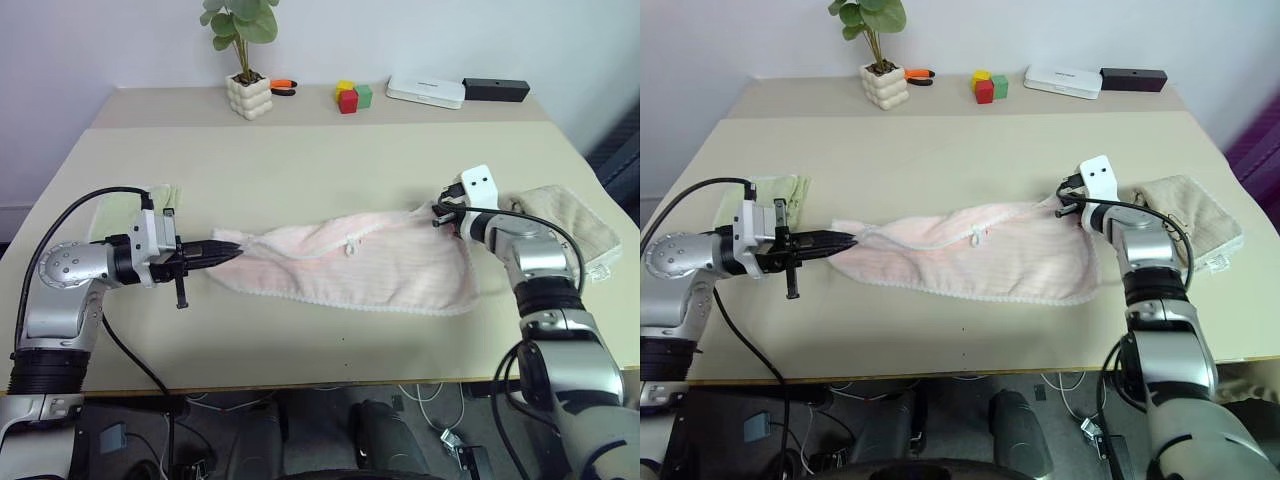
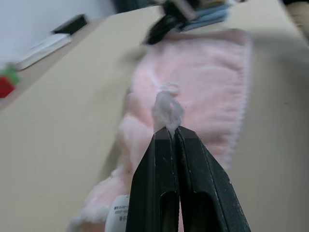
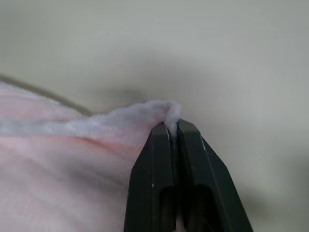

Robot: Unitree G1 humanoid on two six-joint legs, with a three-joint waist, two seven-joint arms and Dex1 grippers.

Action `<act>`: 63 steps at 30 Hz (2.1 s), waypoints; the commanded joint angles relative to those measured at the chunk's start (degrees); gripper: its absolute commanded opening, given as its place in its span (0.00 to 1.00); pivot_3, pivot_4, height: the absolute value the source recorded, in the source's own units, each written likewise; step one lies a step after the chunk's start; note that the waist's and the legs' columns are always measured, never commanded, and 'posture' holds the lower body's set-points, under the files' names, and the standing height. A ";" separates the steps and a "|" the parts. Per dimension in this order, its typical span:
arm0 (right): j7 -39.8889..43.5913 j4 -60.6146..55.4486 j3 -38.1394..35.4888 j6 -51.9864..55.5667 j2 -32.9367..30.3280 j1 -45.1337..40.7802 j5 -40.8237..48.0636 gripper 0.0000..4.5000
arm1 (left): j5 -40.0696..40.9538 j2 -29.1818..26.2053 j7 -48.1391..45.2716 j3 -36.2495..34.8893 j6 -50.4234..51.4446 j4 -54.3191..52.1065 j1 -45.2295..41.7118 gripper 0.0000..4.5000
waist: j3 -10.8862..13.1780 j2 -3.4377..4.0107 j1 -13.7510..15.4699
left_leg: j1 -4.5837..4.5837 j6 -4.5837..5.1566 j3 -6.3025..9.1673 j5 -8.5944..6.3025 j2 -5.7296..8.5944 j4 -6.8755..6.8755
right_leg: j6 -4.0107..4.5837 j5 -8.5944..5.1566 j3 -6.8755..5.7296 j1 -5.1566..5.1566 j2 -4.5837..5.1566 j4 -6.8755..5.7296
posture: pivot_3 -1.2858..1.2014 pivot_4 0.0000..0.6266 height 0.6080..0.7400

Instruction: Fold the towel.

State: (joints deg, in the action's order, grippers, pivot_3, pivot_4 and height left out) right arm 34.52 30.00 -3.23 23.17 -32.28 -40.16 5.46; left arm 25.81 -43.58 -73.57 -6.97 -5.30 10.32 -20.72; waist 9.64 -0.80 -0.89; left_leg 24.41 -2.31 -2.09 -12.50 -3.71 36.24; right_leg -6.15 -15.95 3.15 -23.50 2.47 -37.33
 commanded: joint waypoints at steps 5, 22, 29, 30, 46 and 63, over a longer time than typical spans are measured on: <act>6.40 -20.63 -3.53 0.47 -4.52 6.02 5.83 0.02 | -5.70 3.05 14.56 -2.38 1.09 14.80 -10.96 0.00 | 0.00 -0.01 0.09 | -0.02 0.00 0.01 0.00 0.00 0.05 | -0.01 0.01 0.00 0.03 -0.03 -0.02 | 0.52 0.24 1.00; -3.61 6.75 -5.23 -31.32 -2.40 -21.77 0.74 0.02 | -23.02 1.70 32.63 0.92 -23.14 58.89 -54.43 0.00 | 0.20 -0.05 -0.14 | 0.95 -0.36 -0.04 0.22 0.03 -0.26 | -0.09 0.05 -0.09 -1.02 -0.01 0.09 | 0.52 0.24 1.00; 5.70 -18.50 -3.50 -22.03 -0.32 2.03 9.45 0.02 | -15.96 1.45 6.51 -1.61 -27.32 54.51 -40.23 0.00 | 0.24 0.00 -0.07 | 0.98 -0.41 -0.66 0.25 -0.02 -0.05 | -0.18 -0.01 -0.14 -0.98 0.23 0.10 | 0.52 0.24 1.00; 6.29 -21.36 -2.80 -20.66 -0.30 4.32 9.67 0.02 | -15.41 1.42 4.40 -1.84 -27.35 53.71 -38.73 0.00 | 0.24 -0.02 -0.06 | 0.96 -0.37 -0.65 0.23 -0.04 0.01 | -0.18 0.00 -0.14 -0.98 0.23 -0.03 | 0.52 0.24 1.00; 18.78 -31.71 -5.37 -27.57 -13.41 27.37 8.39 0.02 | -9.56 -4.15 -14.55 -3.33 -30.00 43.82 -18.04 0.00 | 0.19 -0.08 0.24 | 0.88 -0.28 -0.51 0.18 -0.10 0.84 | -0.13 0.03 -0.12 -0.86 0.16 -0.76 | 0.52 0.24 1.00; 29.36 -38.50 -13.78 -18.24 -16.95 42.07 21.14 0.02 | 2.16 -10.43 -18.93 -7.55 -13.53 27.13 -0.38 0.00 | 0.17 -0.09 0.26 | 0.82 -0.23 -0.50 0.15 -0.15 0.89 | -0.11 0.01 -0.12 -0.77 0.17 -0.77 | 0.52 0.24 1.00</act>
State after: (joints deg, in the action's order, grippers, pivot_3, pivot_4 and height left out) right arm 63.28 -6.65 -14.90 4.92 -48.15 1.04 25.67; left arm 25.72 -51.73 -92.32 -12.25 -20.83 39.90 -21.82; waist 9.80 -0.90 -0.63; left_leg 25.23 -2.54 -2.59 -12.35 -3.85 37.13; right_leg -6.26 -15.94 3.02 -24.27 2.63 -38.10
